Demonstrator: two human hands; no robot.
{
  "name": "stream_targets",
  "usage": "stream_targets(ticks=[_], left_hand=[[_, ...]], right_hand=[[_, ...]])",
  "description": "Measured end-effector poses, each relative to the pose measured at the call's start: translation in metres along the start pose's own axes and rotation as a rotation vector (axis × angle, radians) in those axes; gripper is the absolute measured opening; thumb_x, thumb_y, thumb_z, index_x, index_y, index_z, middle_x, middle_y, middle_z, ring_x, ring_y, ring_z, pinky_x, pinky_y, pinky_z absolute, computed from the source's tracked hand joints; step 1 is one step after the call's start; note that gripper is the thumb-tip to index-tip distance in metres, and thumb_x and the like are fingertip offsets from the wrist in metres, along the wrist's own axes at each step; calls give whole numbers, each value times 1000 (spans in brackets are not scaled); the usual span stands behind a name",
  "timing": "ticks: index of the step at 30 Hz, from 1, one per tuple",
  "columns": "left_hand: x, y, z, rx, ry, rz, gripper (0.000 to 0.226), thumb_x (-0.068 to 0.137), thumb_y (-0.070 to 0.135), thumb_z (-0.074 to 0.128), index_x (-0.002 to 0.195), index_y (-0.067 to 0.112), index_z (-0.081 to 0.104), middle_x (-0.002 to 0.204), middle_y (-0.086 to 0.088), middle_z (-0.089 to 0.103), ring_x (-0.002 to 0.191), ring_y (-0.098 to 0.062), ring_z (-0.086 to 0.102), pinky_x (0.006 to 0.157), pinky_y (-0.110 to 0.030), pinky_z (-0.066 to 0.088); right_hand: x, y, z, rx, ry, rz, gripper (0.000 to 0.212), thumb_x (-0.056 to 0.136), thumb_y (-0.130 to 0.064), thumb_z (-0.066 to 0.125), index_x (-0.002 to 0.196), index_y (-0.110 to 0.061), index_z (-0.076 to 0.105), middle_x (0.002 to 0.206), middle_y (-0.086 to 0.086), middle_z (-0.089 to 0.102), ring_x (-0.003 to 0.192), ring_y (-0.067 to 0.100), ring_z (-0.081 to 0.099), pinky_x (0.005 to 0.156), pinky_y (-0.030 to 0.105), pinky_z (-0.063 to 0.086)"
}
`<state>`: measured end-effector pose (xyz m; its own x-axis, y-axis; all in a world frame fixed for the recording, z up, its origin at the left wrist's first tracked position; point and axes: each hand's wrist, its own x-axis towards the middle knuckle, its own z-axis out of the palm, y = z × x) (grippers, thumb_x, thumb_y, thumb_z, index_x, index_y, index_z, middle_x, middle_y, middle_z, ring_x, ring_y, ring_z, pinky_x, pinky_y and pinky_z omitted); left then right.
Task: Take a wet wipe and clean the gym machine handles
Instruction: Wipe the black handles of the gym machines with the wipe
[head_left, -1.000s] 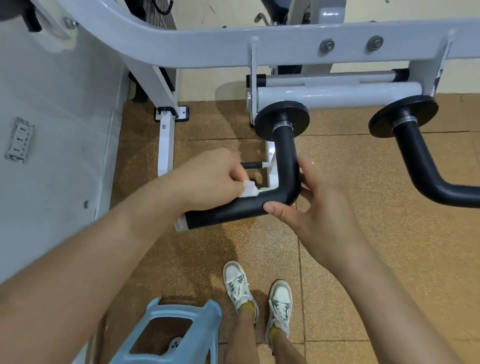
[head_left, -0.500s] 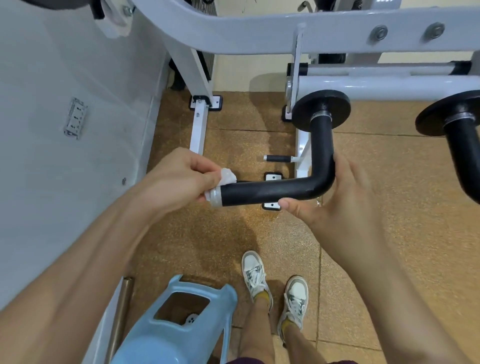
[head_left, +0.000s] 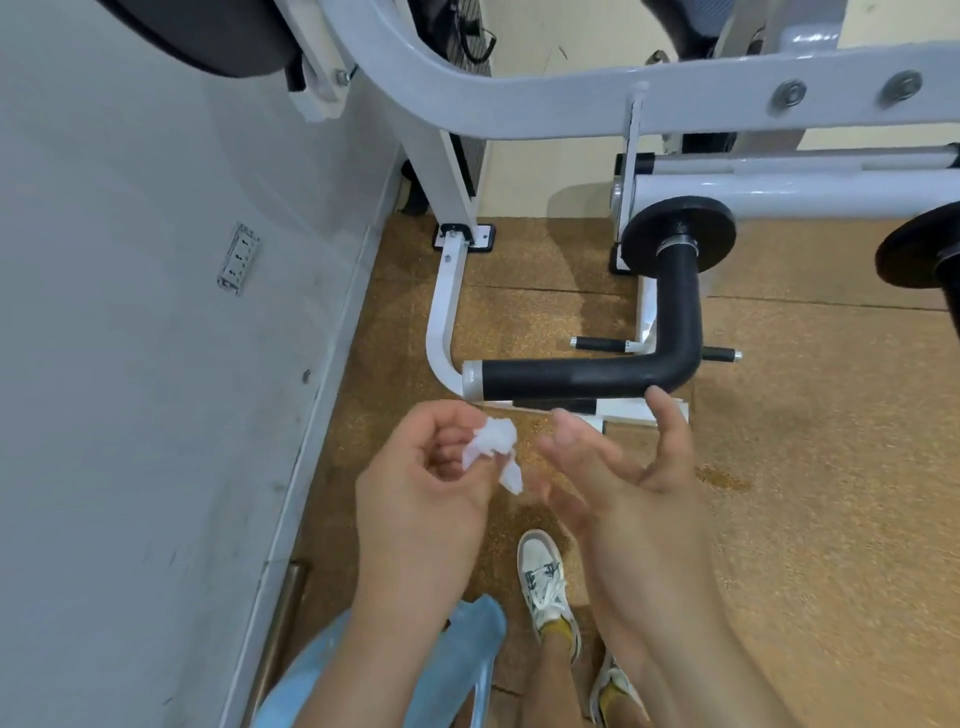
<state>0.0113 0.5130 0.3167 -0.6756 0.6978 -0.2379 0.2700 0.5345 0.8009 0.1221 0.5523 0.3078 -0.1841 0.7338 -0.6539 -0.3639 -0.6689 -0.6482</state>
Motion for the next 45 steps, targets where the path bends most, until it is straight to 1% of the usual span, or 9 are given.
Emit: stream_targets(ticks=[5, 9, 14, 20, 26, 31, 39, 41, 45], left_hand=[[-10, -5, 6, 133, -54, 160, 31, 82, 5, 68, 85, 35, 70, 85, 19, 69, 82, -2, 65, 69, -18, 51], [-6, -7, -3, 100, -91, 232, 36, 85, -2, 64, 94, 31, 74, 104, 22, 69, 103, 2, 63, 87, -15, 49], [21, -3, -10, 152, -54, 287, 36, 89, 5, 57, 109, 32, 70, 122, 18, 62, 115, 7, 53, 95, -15, 46], [42, -5, 2, 367, -160, 431, 32, 91, 14, 59, 121, 24, 66, 127, 13, 60, 121, -3, 52, 105, -18, 37], [48, -6, 0, 523, -167, 556, 33, 91, 20, 61, 123, 25, 64, 126, 11, 62, 117, 0, 47, 97, 3, 22], [60, -3, -1, 508, -322, 577, 37, 87, 25, 67, 123, 32, 62, 119, 21, 57, 114, -3, 49, 95, -11, 33], [73, 3, 2, 324, -332, 435, 30, 78, 19, 75, 104, 35, 71, 98, 25, 62, 98, 9, 53, 87, -8, 42], [73, 7, 2, 381, -342, 478, 28, 81, 20, 73, 104, 35, 71, 95, 25, 62, 96, 9, 54, 85, -5, 40], [70, 19, 8, 428, -400, 598, 24, 86, 26, 66, 109, 31, 71, 104, 20, 69, 99, 5, 59, 90, -14, 45]], right_hand=[[-2, 31, 13, 89, -139, 103, 34, 87, -2, 63, 120, -7, 62, 103, 12, 74, 97, 22, 71, 90, 34, 54], [7, 36, 26, 487, -39, 231, 25, 91, 4, 53, 113, 3, 65, 106, 22, 70, 93, 21, 70, 83, 26, 57], [22, 33, 57, 787, 146, 326, 32, 92, 7, 49, 122, -2, 58, 117, 21, 65, 105, 26, 66, 99, 37, 50], [27, 28, 51, 863, 185, 266, 30, 94, 7, 45, 118, -3, 59, 108, 19, 68, 94, 21, 70, 94, 34, 52], [27, 38, 57, 823, 89, 235, 30, 97, 1, 44, 121, -4, 60, 113, 18, 69, 100, 23, 69, 95, 36, 52], [36, 31, 39, 890, 182, 100, 31, 94, 4, 47, 123, 4, 55, 106, 15, 67, 82, 13, 72, 71, 21, 57], [33, 21, 41, 864, 233, 99, 33, 89, 9, 52, 121, 5, 57, 105, 15, 67, 88, 15, 70, 80, 26, 58], [35, 20, 40, 839, 312, 79, 37, 91, 8, 51, 127, 3, 54, 115, 16, 64, 96, 17, 68, 87, 27, 55], [31, 27, 49, 713, 200, 77, 25, 95, 5, 46, 114, 5, 61, 98, 15, 70, 86, 18, 70, 84, 28, 57]])
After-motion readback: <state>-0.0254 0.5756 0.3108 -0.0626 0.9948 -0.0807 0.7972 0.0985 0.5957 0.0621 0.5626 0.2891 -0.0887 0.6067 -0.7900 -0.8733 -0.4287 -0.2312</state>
